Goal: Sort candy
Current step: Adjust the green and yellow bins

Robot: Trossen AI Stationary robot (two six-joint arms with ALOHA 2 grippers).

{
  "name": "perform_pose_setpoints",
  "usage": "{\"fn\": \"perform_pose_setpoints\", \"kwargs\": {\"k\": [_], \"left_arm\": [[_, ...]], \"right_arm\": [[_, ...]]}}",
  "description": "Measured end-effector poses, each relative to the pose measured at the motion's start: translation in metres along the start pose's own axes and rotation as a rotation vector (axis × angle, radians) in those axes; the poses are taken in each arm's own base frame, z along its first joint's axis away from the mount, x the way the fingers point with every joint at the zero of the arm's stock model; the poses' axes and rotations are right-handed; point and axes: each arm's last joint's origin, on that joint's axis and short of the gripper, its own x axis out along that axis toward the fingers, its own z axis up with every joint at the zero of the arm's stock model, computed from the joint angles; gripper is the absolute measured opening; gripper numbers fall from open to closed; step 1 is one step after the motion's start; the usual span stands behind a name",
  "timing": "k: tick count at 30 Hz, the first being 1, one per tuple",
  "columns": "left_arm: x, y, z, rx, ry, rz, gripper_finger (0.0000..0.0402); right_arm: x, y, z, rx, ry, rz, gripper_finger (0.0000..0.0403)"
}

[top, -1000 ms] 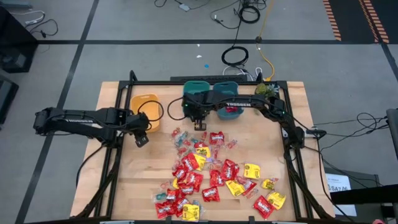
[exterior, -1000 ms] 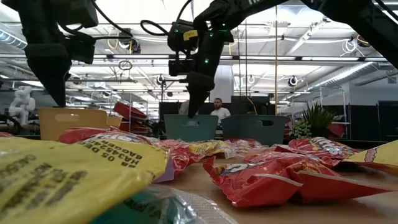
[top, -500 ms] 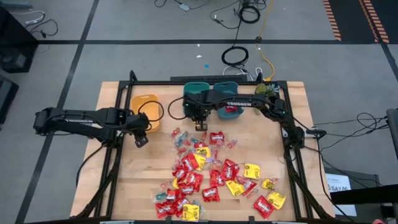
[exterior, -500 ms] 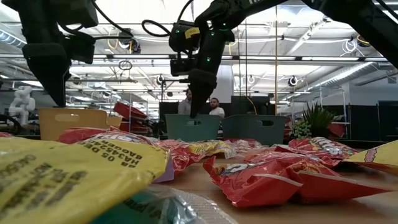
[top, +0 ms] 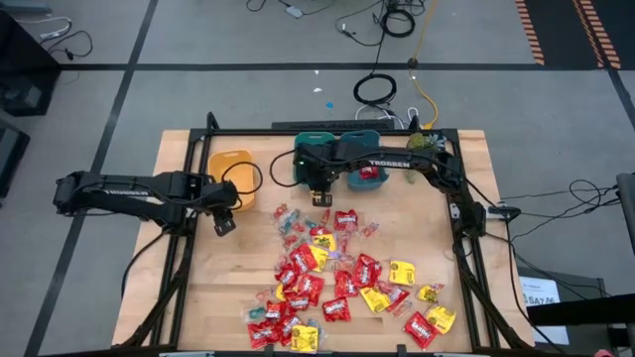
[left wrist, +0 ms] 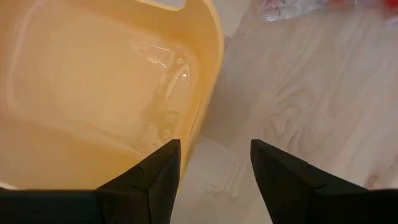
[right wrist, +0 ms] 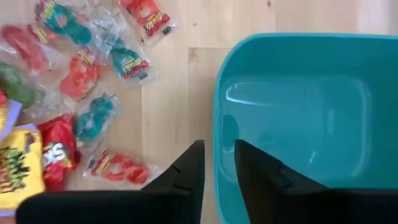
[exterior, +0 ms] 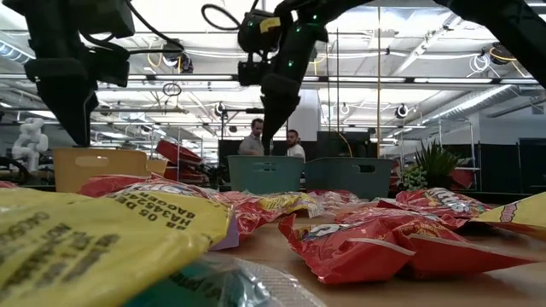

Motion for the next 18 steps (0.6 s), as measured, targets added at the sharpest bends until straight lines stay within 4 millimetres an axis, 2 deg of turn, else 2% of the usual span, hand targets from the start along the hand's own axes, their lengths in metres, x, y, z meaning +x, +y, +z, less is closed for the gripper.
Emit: {"fn": "perform_pose_setpoints", "kwargs": {"k": [4, 13, 18], "left_arm": [[0.003, 0.001, 0.003, 0.017, 0.012, 0.008, 0.0205], [0.023, 0.004, 0.017, 0.012, 0.094, 0.052, 0.0201], [0.032, 0.005, 0.020, 0.013, 0.154, 0.068, 0.0148]], "right_arm": [[-0.020, 0.000, -0.002, 0.044, -0.013, -0.002, 0.0095], [-0.080, 0.009, -0.005, 0.133, -0.119, -0.004, 0.0094], [-0.112, 0.018, -0.010, 0.163, -0.169, -0.001, 0.0094]]}}
